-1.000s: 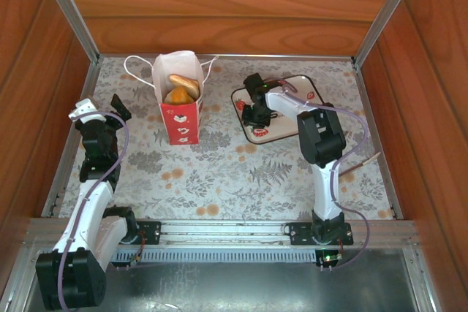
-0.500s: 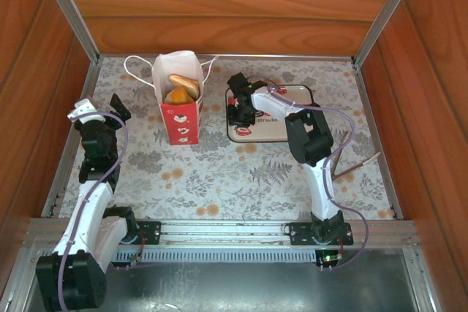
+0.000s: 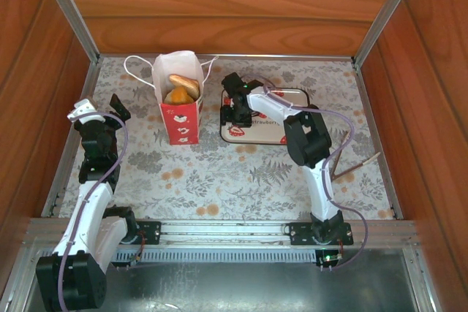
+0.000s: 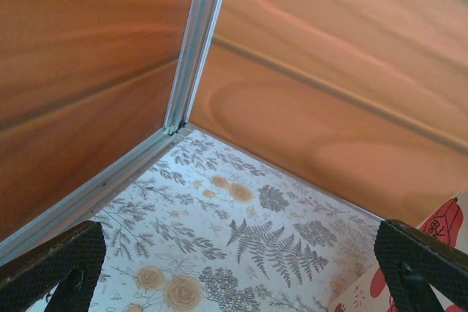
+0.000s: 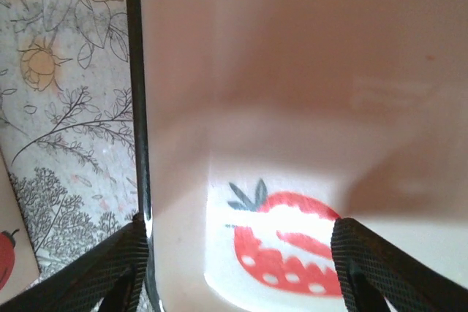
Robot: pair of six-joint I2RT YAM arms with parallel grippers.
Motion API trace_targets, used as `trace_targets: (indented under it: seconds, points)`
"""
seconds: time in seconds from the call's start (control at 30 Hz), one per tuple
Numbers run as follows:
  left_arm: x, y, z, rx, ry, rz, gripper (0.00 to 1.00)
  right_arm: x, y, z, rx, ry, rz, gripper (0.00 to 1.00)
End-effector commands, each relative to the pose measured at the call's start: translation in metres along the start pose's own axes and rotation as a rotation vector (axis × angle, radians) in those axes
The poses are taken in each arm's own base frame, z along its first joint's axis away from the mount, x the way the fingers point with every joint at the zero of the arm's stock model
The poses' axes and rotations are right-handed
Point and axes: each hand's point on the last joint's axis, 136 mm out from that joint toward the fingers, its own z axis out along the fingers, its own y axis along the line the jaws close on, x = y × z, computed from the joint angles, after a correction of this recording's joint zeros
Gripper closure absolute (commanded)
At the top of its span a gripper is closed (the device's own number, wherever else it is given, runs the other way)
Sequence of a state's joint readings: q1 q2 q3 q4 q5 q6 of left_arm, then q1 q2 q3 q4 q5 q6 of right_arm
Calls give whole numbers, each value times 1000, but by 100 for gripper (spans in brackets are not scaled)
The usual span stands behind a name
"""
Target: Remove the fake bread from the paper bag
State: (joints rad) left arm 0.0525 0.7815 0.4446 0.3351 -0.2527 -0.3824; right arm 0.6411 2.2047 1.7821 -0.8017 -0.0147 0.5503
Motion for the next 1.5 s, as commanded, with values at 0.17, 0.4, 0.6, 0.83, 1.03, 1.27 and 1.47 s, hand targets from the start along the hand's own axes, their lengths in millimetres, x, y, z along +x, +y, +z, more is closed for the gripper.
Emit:
trace_targets:
  seconds: [0.17, 0.4, 0.6, 0.83, 1.03, 1.27, 1.47]
  points:
    - [-16, -7, -5, 26, -33, -22, 0, 2, -63, -102, 201, -203, 162, 15]
    - [-20, -6, -10, 32, -53, -15, 0, 80, -165, -141, 325, -301, 436, 1]
    - [-15, -8, -10, 47, -37, -21, 0, 151, -240, -158, 398, -284, 645, 0]
    - [-8, -8, -3, 43, -7, -21, 0, 209, -294, -165, 492, -285, 857, 0]
    - [-7, -9, 0, 37, 2, -6, 0, 225, -319, -150, 497, -238, 942, 0]
    - [-10, -9, -1, 39, -8, 1, 0, 197, -335, -128, 410, -218, 946, 0]
    - [-13, -9, -5, 41, -25, -1, 0, 178, -353, -116, 411, -187, 959, 0]
